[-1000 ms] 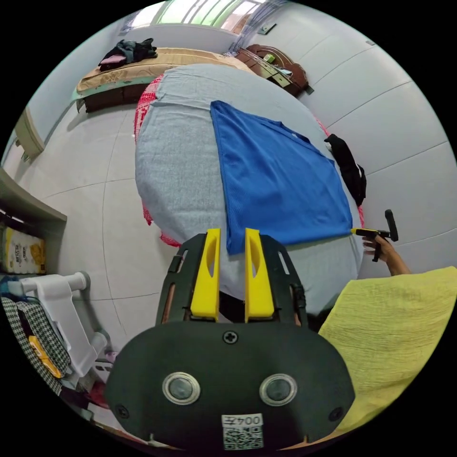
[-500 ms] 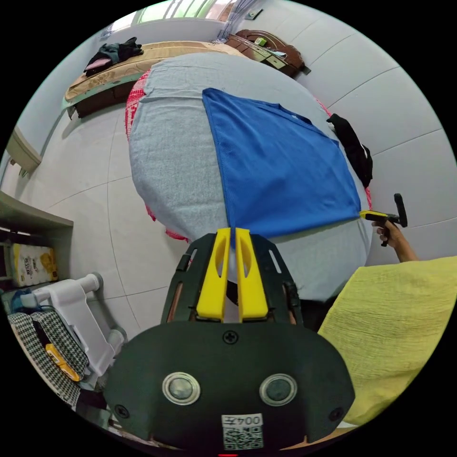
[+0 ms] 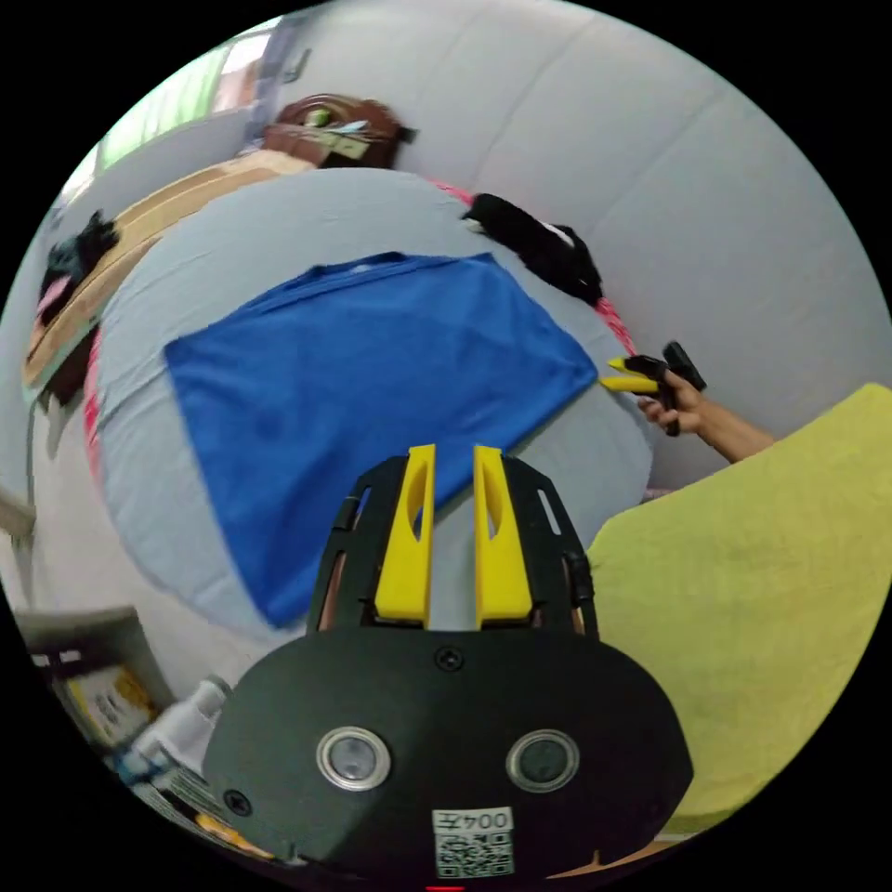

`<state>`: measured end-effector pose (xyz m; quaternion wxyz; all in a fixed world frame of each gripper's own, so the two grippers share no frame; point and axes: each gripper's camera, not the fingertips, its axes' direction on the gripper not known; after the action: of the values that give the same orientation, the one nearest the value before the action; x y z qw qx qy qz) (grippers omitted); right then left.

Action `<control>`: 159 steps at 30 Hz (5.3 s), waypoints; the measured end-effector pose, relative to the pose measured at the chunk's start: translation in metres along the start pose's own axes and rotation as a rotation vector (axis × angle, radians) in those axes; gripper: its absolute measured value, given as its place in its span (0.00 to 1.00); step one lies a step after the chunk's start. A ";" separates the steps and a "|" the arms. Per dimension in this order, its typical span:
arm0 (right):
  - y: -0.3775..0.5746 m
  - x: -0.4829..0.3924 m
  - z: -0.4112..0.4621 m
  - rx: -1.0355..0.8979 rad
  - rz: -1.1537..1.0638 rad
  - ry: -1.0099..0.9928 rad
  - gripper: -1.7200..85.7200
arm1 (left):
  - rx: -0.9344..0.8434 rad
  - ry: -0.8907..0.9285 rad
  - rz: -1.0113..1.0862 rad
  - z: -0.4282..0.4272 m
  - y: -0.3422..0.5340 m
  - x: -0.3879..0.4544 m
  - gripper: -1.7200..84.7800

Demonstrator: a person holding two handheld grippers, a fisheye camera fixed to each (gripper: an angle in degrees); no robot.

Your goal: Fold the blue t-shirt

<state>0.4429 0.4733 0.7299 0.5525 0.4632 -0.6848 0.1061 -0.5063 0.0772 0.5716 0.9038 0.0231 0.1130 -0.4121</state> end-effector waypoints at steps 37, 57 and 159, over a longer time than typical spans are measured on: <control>-0.254 0.043 0.175 -0.261 -0.016 -0.151 0.20 | 0.068 -0.149 0.295 0.084 -0.127 0.236 0.04; -0.142 -0.237 0.440 -0.232 -0.453 -0.159 0.06 | 0.499 0.333 -0.657 -0.090 0.133 -0.080 0.04; 0.254 -0.174 0.731 -0.663 -0.649 0.884 0.13 | 0.148 0.084 -0.814 -0.066 0.126 -0.517 0.09</control>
<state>-0.2359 0.2227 0.4057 0.9007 0.3640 -0.2136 -0.1030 -0.7521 0.5520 0.6160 0.6575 0.0582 0.1201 -0.7416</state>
